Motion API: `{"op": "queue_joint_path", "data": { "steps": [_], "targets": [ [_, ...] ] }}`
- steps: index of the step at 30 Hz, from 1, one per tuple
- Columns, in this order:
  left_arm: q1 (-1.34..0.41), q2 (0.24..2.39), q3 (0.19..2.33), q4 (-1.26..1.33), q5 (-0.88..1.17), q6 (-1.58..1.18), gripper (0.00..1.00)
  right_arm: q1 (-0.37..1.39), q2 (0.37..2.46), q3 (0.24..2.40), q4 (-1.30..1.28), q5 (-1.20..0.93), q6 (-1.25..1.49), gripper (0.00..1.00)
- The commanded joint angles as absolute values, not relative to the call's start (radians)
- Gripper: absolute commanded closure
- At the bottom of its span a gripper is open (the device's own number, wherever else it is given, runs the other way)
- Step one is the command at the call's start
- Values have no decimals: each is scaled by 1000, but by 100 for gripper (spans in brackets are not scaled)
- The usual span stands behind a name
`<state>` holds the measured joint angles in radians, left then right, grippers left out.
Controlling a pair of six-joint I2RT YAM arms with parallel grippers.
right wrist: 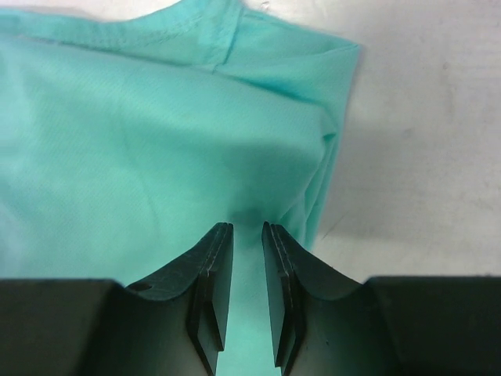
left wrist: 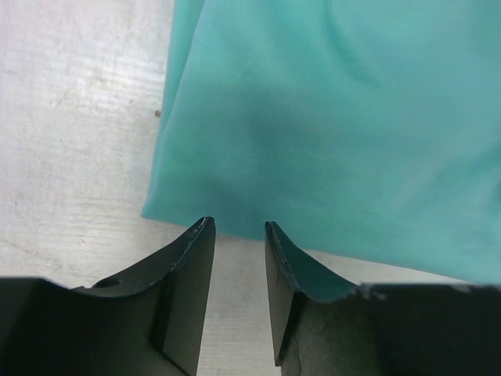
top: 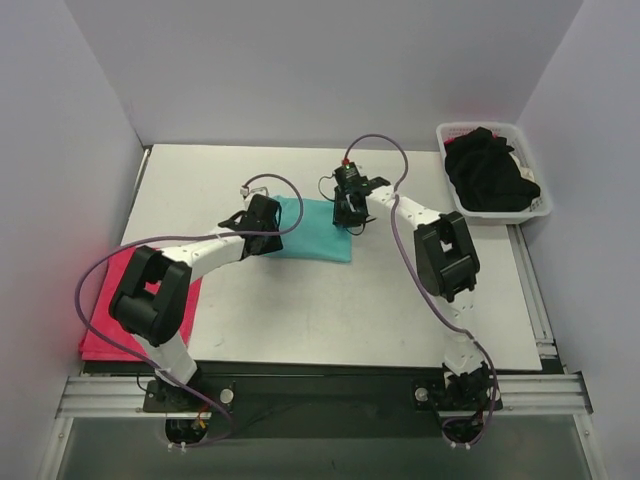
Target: Fold and stack the t-shirts
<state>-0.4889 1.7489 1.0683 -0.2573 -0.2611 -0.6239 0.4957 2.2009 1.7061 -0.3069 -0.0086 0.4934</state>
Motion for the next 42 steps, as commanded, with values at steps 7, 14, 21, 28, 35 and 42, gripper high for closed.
{"op": "queue_joint_path", "data": {
  "steps": [7,14,21,28,35,42],
  "targets": [
    [-483,1684,1176,-124,-216,-607,57,612,2006,1649,-333,72,457,75],
    [-440,1818,1253,32,-249,-620,57,672,2025,1651,-310,54,460,75],
    [-396,2025,1419,69,-193,-626,57,713,2062,1661,-265,46,462,75],
    [-370,2098,1485,81,-196,-626,57,724,2149,1707,-259,8,465,75],
    [-354,2167,1567,51,-210,-612,57,724,2236,1729,-258,-60,491,75],
    [-337,2230,1649,-41,-232,-606,57,724,2218,1631,-259,-71,515,75]
  ]
}}
